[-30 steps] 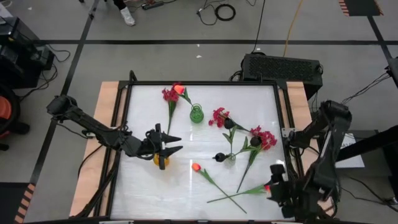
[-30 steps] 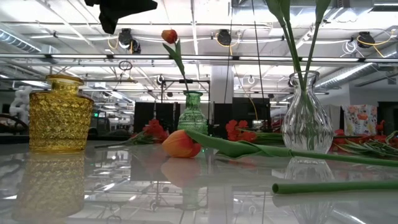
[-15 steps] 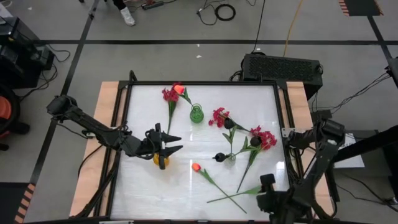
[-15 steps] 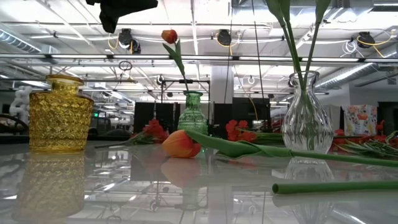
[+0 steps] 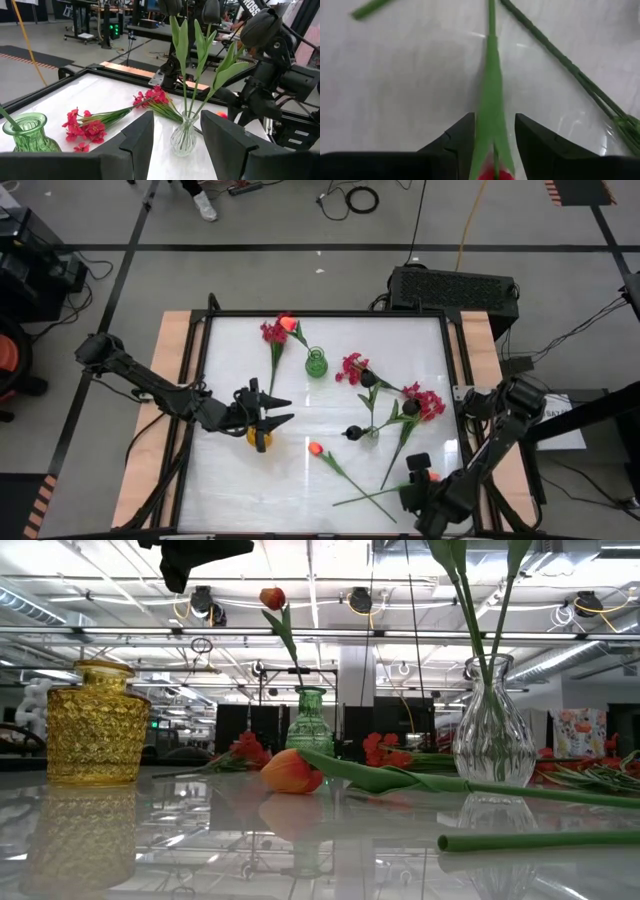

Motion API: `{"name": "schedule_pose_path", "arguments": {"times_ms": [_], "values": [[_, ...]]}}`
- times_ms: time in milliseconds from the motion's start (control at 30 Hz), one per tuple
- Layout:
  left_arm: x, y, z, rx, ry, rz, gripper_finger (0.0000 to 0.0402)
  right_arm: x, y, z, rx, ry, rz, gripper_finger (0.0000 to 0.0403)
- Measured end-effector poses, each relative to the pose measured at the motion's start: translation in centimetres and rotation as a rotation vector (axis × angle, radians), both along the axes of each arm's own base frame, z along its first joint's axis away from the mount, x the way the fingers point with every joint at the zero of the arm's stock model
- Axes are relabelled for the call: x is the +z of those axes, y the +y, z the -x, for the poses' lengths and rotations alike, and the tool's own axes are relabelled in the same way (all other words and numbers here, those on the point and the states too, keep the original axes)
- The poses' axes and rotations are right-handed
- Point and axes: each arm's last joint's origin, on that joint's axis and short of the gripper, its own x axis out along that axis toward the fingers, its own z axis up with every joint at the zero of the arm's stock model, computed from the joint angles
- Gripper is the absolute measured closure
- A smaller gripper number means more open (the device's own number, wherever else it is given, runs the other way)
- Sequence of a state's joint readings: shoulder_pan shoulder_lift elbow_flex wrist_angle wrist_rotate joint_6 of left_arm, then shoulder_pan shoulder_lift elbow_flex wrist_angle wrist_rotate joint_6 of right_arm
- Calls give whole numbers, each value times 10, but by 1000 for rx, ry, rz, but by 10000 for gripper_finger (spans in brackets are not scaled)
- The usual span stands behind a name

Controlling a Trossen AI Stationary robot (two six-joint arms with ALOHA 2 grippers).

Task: Sort flowers into vase by color
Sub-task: Put the right orange flower into the green vase

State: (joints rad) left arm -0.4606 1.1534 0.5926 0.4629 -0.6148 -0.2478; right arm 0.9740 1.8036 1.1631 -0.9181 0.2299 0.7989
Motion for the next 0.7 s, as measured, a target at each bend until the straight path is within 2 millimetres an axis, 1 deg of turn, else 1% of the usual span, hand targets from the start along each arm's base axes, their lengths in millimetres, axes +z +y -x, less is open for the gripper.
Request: {"name": "schedule_pose_path", "arguments": {"times_ms": [167,300,400,567,600,700], "values": [[0,0,0,0,0,0,230,-20,-9,-2,-23,37,-49,271],[0,0,0,-3,0,0,230,-23,-13,-2,-36,53,-59,283],[0,0,0,-4,1,-1,230,-23,-13,-3,-23,57,-63,314],[0,0,0,-5,1,-1,230,-23,-13,-3,-21,64,-65,388],[0,0,0,-5,1,-1,230,-22,-12,-3,-20,63,-65,394],[0,0,0,-7,2,-1,230,-18,-12,-4,-27,70,-47,391]]}}
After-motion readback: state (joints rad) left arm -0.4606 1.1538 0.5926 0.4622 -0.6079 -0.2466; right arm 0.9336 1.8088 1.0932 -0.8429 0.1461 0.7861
